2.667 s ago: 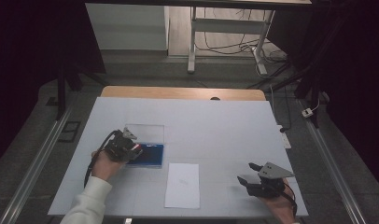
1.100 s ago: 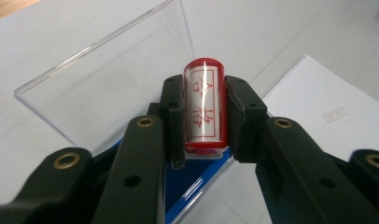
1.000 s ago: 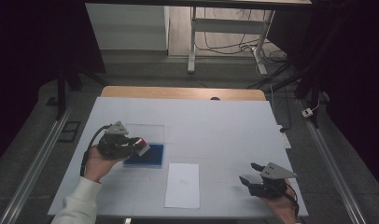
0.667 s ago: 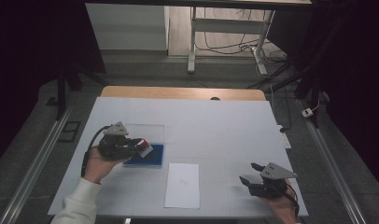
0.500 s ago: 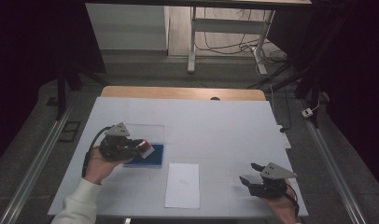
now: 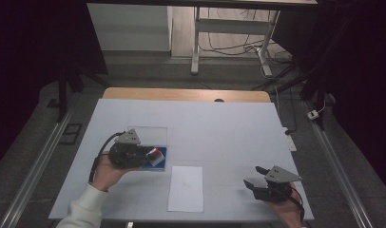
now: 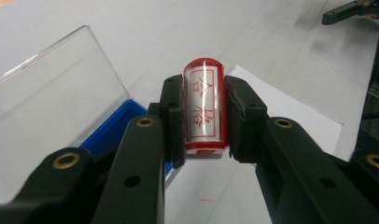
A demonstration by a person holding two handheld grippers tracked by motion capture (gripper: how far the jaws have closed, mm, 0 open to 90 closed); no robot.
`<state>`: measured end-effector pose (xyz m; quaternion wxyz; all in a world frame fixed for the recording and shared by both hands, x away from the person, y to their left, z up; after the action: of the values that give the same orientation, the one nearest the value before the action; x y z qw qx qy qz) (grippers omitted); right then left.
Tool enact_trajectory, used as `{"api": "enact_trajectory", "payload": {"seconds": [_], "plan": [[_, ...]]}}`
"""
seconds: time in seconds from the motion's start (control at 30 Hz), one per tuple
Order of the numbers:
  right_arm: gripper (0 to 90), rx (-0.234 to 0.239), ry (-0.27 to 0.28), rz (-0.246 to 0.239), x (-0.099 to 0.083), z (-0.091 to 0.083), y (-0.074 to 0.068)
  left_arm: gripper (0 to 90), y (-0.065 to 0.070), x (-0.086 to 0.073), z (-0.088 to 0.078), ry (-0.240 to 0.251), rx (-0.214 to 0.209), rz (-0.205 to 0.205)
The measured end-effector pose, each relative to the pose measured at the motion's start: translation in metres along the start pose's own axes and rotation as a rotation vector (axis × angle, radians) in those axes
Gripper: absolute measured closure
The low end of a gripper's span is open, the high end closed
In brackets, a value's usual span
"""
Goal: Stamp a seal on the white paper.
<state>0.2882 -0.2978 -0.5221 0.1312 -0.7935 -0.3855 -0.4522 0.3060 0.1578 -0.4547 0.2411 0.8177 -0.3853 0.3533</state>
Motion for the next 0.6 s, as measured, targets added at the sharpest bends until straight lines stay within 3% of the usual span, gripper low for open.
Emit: {"api": "enact_trajectory", "payload": {"seconds": [0.37, 0.6], "plan": [[30.5, 0.003, 0.005, 0.001, 0.000, 0.000, -0.001, 70.3, 0.010, 0.004, 0.006, -0.003, -0.027, 0.022], [30.6, 0.004, -0.004, -0.002, 0.000, 0.001, -0.001, 70.2, 0.025, 0.007, 0.022, -0.037, -0.063, 0.064]]}}
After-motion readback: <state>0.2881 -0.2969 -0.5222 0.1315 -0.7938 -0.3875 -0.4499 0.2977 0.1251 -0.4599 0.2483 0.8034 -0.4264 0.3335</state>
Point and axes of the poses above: each handheld gripper's, and its own axes: z roughly forward along the jaws, x roughly out of its top, y roughly to its right, the point moved 2 cm from there along z, roughly forward along the jaws
